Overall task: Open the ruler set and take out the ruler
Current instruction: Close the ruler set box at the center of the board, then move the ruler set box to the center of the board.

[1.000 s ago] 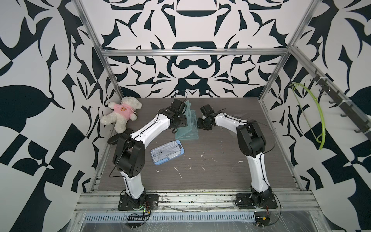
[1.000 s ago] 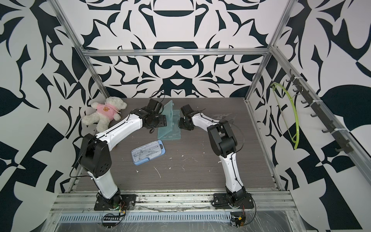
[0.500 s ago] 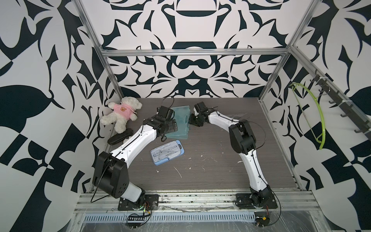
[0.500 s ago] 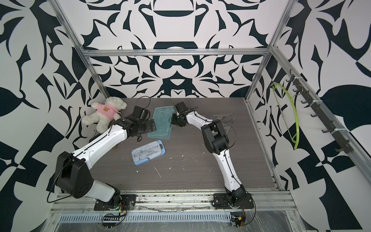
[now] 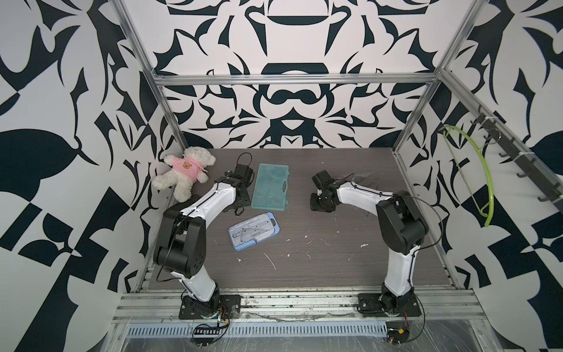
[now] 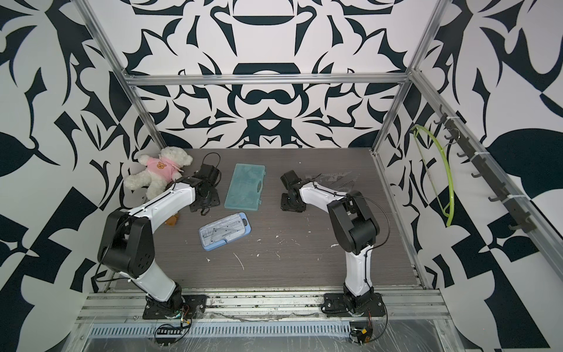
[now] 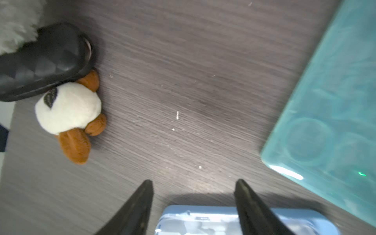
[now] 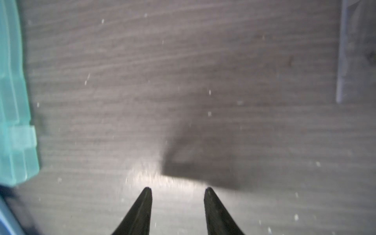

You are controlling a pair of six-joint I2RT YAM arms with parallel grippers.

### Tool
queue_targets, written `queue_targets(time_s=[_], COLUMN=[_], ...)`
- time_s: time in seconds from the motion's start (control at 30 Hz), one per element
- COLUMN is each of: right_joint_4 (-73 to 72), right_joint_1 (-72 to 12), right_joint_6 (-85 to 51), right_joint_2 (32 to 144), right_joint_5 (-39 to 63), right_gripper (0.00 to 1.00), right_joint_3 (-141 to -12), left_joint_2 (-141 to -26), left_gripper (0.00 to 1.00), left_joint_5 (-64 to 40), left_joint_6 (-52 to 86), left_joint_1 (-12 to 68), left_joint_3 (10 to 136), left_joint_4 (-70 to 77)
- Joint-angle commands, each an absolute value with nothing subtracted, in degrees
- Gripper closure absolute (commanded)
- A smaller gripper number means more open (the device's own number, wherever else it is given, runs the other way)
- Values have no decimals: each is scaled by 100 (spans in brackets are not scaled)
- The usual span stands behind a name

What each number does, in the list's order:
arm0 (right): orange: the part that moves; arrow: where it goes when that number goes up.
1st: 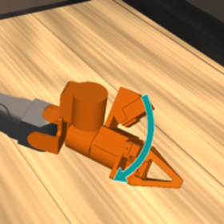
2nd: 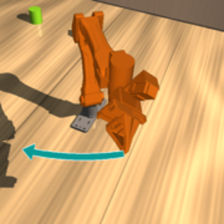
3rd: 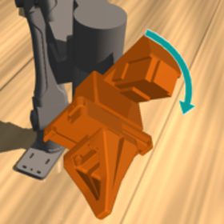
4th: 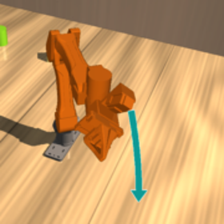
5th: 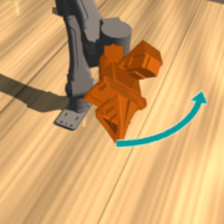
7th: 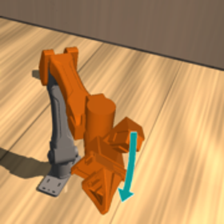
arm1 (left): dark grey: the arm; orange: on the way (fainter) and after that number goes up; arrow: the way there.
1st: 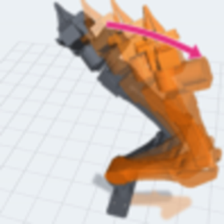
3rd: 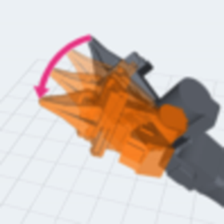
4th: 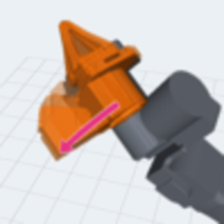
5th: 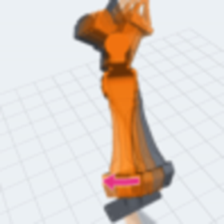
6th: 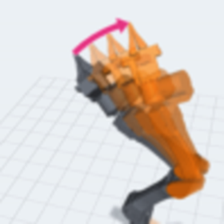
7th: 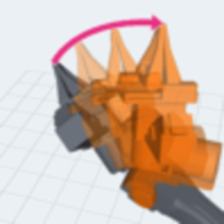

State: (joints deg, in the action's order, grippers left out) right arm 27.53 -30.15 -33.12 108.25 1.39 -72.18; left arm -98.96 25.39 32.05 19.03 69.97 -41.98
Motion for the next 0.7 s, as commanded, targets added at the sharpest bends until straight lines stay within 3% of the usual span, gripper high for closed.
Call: queue_targets(time_s=[0.0,0.33,0.67], right_joint_4=[2612,2501,2491], right_joint_1=[-3226,-3366,-3368], right_joint_6=[-3278,-3331,-3384], right_joint_2=[10339,9684,9325], right_joint_5=[112,144,97], right_gripper=[56,56,56], right_joint_3=[-7019,-6483,-6221], left_joint_2=[-10381,-10716,-10549], left_gripper=[38,39,39], left_joint_5=[2986,2611,1999], left_joint_6=[3086,3005,3171], left_joint_1=[1907,2032,3102], left_joint_3=[7253,7030,6726], left_joint_4=[-4652,-4970,-5631])
